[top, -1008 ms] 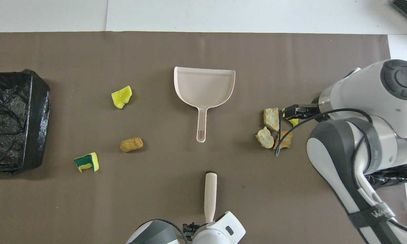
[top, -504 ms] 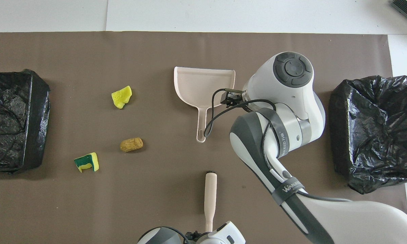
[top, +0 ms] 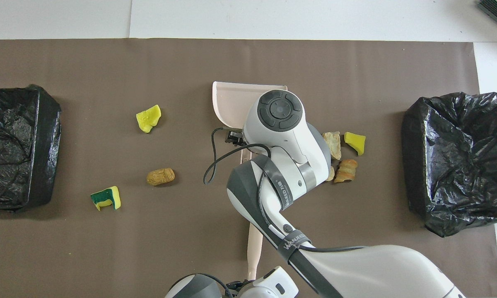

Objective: Sweep and dump trash in bin
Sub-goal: 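Move the right gripper to the dustpan handle and grasp it, then lift the dustpan with the right gripper while the left gripper grasps the brush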

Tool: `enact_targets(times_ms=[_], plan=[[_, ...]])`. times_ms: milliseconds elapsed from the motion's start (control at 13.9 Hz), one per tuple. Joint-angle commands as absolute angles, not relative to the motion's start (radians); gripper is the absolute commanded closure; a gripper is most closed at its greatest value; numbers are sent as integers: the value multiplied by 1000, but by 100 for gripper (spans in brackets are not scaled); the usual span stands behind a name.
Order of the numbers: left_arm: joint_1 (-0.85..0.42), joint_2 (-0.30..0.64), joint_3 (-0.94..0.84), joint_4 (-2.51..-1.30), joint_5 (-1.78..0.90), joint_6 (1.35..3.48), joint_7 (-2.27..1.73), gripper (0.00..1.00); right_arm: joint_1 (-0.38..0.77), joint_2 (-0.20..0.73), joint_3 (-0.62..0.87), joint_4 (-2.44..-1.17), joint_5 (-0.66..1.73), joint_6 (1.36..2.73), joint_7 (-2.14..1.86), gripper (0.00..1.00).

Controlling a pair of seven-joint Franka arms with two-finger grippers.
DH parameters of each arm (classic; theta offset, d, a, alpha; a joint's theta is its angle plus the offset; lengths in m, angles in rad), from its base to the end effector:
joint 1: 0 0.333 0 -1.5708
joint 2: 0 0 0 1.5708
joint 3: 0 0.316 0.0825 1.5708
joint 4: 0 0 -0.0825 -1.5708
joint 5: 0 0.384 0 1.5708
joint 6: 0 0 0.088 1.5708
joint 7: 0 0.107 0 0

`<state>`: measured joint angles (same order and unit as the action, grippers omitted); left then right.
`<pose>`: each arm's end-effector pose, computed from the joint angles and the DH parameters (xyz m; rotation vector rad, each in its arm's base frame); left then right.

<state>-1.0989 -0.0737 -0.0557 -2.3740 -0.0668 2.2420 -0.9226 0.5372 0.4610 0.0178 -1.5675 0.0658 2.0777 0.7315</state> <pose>0.1931 -0.4416 0.3478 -3.0995 0.2932 0.1091 0.5844 0.3643 0.3813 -3.0424 0.3192 0.0005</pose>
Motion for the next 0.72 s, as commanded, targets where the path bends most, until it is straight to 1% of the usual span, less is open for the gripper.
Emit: enact_targets(times_ms=[0,216,288,432,504,648], plan=[[-1086,-72,-44,-2373,-72,2243,-916,86,541,499,21,-1545,60,2106,741,0],[-1060,-100,-41,-2370,-66,2182,-885,86,549,499,21,-1551,32,2099,726,0],[-1039,-106,-41,-2368,-66,2157,-871,86,549,499,21,-1551,32,2098,718,6],[-1008,-132,-41,-2368,-66,2106,-829,86,548,499,21,-1554,32,2098,703,42],[-985,-140,-40,-2368,-64,2085,-812,86,546,499,21,-1566,35,2108,690,51],[-942,-162,-41,-2358,-32,2057,-798,87,546,499,21,-1569,35,2111,686,62]])
